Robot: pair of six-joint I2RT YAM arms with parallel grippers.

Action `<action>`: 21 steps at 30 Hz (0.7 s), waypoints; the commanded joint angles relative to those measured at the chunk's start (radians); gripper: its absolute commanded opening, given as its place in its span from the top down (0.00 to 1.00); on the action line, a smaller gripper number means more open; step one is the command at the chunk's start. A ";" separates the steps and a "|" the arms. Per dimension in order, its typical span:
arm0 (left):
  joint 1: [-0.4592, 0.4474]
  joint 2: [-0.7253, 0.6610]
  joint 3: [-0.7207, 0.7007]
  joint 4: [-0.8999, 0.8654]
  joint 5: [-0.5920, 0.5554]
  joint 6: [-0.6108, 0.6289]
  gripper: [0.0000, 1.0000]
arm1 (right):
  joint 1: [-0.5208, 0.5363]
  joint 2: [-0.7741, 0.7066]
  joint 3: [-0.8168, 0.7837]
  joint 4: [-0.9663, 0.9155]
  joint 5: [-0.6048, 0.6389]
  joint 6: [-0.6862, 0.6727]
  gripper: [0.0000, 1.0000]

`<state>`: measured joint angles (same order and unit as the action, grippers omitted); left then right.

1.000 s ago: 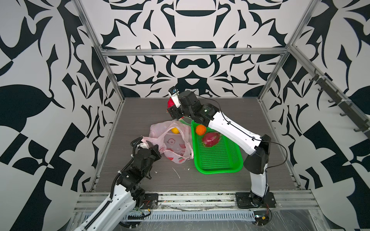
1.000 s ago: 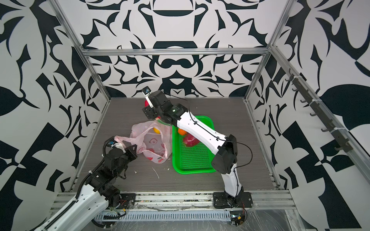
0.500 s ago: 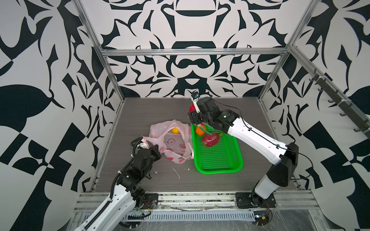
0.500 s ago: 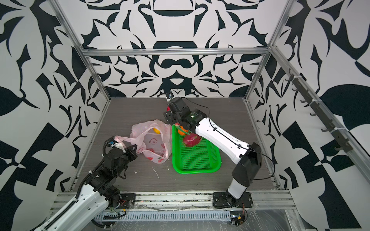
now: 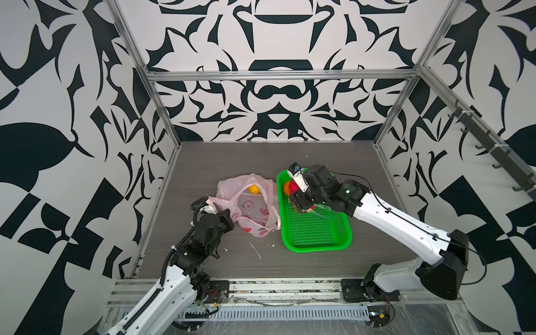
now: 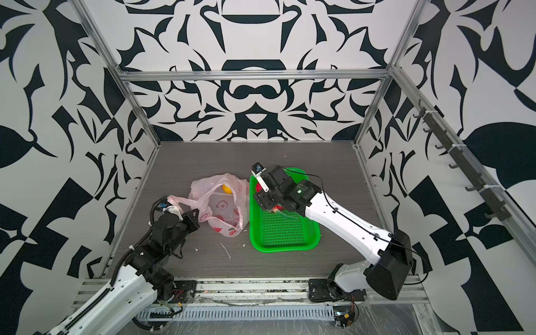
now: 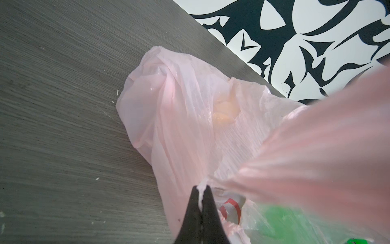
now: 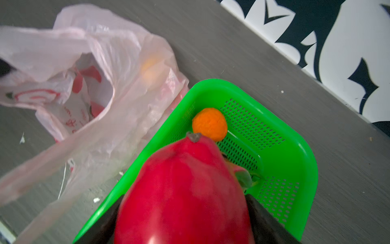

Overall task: Untie the knot of the plastic bag and take out the fruit
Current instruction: Place the fruit in the basket.

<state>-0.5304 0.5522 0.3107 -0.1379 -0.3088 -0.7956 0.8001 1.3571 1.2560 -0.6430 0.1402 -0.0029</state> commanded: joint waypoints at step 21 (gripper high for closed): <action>-0.002 0.015 0.046 0.020 -0.018 0.018 1.00 | 0.037 -0.023 -0.220 0.049 -0.121 -0.042 1.00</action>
<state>-0.5304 0.5682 0.3119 -0.1371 -0.3145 -0.7868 0.8318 1.3369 1.0397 -0.6544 0.0273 -0.0525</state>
